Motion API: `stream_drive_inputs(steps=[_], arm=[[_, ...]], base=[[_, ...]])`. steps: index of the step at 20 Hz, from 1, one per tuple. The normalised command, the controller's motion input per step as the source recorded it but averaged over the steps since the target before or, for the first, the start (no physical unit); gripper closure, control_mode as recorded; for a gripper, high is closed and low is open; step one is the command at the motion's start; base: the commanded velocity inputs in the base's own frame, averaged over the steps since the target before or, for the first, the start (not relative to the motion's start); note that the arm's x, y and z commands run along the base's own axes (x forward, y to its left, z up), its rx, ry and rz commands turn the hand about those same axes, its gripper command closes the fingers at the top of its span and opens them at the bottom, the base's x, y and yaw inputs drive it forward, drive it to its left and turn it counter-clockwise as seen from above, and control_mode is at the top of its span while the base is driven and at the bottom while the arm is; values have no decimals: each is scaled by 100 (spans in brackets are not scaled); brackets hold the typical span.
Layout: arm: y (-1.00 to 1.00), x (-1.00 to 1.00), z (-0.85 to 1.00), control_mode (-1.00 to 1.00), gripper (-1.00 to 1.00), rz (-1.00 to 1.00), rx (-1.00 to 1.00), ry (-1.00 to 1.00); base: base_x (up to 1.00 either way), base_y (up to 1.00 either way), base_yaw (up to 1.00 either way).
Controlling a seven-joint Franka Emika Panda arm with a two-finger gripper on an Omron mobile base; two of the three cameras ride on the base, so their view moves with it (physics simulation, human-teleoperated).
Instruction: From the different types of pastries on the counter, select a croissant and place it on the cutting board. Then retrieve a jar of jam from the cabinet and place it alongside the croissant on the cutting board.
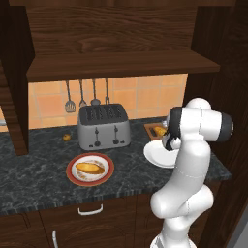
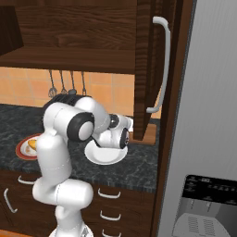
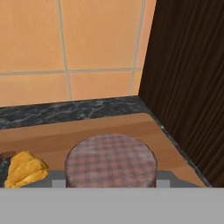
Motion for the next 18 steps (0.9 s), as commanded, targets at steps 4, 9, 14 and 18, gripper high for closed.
stream_drive_inputs(steps=[4, 9, 14, 18], arm=[[-1, 0, -4, -100, 100, 0, 0, 0], [1, 0, 0, -100, 100, 0, 0, 0], [11, 0, -1, -100, -100, 0, 0, 0], [0, 0, 0, -100, -100, 0, 0, 0]], base=[[0, 0, 0], [0, 0, 0], [0, 0, 0], [0, 0, 0]])
